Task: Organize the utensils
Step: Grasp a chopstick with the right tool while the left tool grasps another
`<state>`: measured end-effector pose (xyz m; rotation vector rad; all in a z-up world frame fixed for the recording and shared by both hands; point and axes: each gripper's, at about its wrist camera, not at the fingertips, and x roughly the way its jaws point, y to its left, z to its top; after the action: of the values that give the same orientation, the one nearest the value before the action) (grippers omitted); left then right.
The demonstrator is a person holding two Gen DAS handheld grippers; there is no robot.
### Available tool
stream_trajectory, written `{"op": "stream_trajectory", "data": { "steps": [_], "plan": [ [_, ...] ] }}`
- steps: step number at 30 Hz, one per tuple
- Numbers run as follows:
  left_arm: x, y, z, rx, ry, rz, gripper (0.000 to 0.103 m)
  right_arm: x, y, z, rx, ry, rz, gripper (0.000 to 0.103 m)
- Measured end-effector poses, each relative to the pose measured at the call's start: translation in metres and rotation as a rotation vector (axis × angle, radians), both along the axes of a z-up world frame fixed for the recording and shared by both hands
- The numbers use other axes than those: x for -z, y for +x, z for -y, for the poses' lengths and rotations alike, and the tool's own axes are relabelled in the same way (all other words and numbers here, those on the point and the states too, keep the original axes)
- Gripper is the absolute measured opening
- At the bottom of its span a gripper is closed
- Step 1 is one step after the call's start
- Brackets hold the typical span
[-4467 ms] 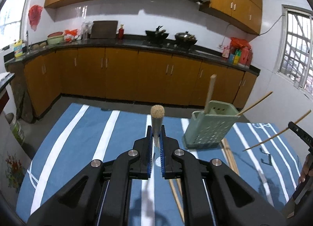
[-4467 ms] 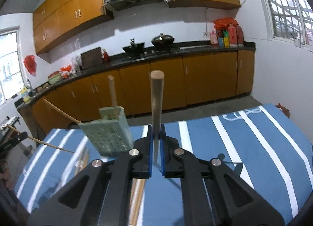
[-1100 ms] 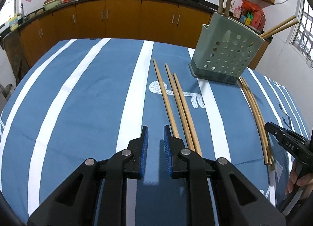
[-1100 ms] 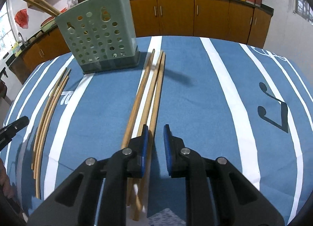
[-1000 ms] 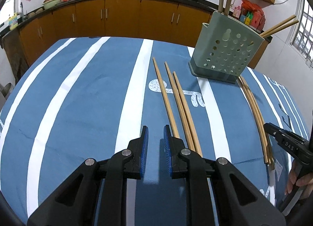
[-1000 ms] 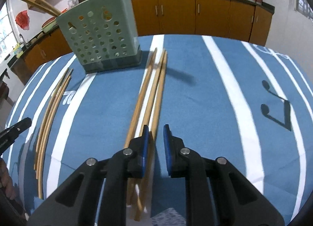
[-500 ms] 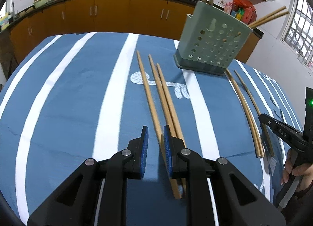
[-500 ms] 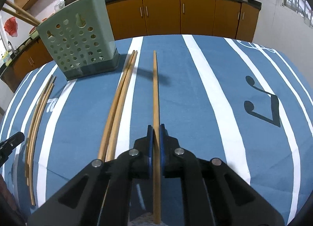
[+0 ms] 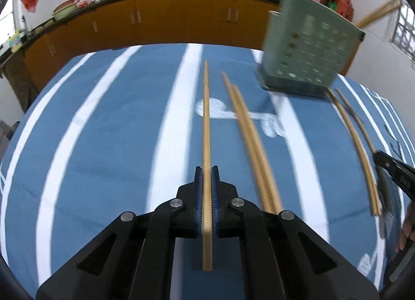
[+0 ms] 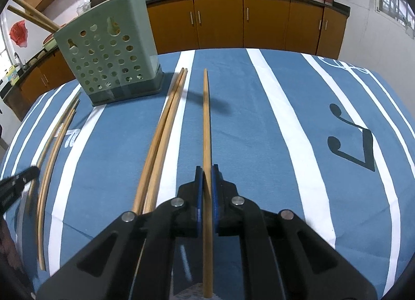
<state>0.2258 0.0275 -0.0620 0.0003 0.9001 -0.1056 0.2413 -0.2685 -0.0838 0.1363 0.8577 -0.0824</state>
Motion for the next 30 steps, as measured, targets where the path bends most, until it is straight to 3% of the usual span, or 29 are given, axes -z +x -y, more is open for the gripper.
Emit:
{"op": "stream_trajectory", "data": {
  "steps": [30],
  "plan": [
    [0.000, 0.008, -0.014, -0.003, -0.027, 0.011, 0.008, 0.001, 0.002, 0.001, 0.002, 0.007, 0.004, 0.008]
  ]
}}
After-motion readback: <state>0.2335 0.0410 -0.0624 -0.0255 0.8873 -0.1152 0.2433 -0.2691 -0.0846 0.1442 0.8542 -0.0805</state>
